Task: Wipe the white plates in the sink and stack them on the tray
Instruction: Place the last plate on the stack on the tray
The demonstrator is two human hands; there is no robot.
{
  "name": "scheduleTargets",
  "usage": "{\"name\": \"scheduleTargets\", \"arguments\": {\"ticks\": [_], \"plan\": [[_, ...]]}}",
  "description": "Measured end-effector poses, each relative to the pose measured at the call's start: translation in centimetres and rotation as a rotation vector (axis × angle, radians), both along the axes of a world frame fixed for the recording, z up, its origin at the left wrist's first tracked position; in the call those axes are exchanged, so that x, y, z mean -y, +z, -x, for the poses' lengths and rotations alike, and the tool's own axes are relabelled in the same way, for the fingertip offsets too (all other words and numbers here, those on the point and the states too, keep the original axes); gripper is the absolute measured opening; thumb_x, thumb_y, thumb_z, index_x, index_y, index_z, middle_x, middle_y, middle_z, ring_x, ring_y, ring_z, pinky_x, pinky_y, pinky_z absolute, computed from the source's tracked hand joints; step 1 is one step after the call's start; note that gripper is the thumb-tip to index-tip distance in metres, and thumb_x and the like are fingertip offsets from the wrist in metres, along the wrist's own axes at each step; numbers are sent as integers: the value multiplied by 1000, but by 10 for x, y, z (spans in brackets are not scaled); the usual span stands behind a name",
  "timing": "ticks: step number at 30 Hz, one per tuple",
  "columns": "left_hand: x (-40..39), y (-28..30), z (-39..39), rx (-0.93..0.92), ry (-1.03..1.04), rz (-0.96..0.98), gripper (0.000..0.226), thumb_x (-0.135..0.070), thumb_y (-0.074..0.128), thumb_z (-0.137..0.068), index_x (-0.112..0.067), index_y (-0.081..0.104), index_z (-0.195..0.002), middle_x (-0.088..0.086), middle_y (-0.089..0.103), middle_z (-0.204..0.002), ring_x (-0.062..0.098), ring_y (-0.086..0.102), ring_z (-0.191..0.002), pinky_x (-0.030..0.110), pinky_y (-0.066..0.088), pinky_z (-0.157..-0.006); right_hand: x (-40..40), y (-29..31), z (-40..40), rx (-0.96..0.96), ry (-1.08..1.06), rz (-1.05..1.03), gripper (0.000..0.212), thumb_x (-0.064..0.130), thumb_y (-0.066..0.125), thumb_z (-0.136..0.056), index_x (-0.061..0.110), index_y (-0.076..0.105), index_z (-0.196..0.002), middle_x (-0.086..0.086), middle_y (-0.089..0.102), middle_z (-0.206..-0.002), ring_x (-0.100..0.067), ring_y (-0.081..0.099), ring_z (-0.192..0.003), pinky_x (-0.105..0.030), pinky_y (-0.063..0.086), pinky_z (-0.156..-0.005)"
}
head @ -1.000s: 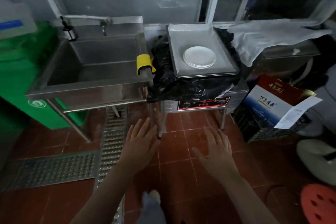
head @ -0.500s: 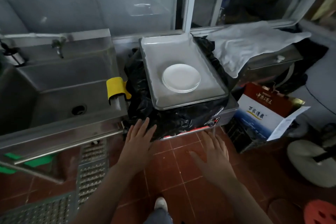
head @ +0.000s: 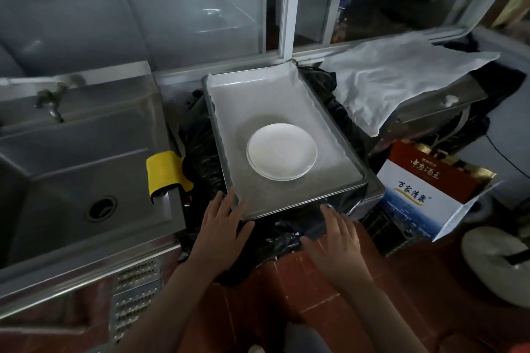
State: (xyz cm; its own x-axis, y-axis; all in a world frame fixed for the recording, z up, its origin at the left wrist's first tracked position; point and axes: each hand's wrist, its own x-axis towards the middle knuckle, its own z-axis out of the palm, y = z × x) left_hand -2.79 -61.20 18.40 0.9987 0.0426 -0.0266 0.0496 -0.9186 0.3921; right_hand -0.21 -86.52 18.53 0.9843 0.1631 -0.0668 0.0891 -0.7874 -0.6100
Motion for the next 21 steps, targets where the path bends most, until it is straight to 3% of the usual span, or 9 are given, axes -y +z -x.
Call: {"name": "scheduleTargets", "arguments": {"ticks": [4,7,10,12,14,17,20,21], "plan": [[-7,-18,-31,-19,-40,-16,81,-71,11,-94,-23,33,-155,4,10,-167,28,1,-155,50,14,-125,-2,-6,-28,-19,-7,-10,83,50,65,-88,22,24,-154,-3,25,-160,-22,9,-150,-41,9,-123],[-10,-25,-57,-102,-47,-42,76,-58,15,-96,-13,35,-154,14,16,-165,33,4,-154,47,11,-126,0,-12,-57,-13,1,-1,84,52,66,-87,19,26,-154,-7,28,-159,-26,14,-149,-43,14,-122],[-6,-23,-83,-154,-67,-83,64,-40,27,-97,1,52,-138,27,45,-148,41,28,-146,47,20,-120,1,-14,-94,-29,46,15,87,64,57,-84,21,27,-154,-7,30,-157,-29,19,-147,-46,20,-121],[-2,-21,-104,-164,-55,-44,50,-31,38,-93,1,58,-126,25,59,-131,43,46,-133,49,36,-113,2,-18,-123,-15,83,9,89,71,44,-80,18,32,-152,-8,36,-155,-33,24,-145,-52,26,-117],[3,-12,-122,-142,50,62,47,-32,40,-95,-10,46,-136,18,52,-142,37,46,-137,45,41,-108,3,-21,-148,-22,111,-18,87,71,41,-80,20,34,-151,-7,35,-156,-35,25,-144,-56,29,-114],[2,-22,-148,-208,194,183,59,-47,36,-103,-22,25,-156,10,10,-166,28,8,-154,43,20,-120,6,-26,-185,-55,146,-63,86,72,45,-80,26,32,-151,-3,32,-158,-33,23,-146,-54,30,-115],[5,-28,-165,-225,265,273,80,-75,34,-92,-28,27,-156,5,6,-167,31,14,-153,48,30,-118,6,-28,-216,-81,159,-105,84,60,61,-83,24,30,-152,-5,27,-160,-29,23,-147,-51,32,-115],[8,-29,-172,-234,288,276,79,-73,35,-92,-28,27,-156,4,4,-168,29,15,-153,47,32,-117,7,-30,-228,-90,169,-118,83,51,68,-85,22,29,-152,-7,26,-160,-29,24,-146,-50,33,-114]]}}
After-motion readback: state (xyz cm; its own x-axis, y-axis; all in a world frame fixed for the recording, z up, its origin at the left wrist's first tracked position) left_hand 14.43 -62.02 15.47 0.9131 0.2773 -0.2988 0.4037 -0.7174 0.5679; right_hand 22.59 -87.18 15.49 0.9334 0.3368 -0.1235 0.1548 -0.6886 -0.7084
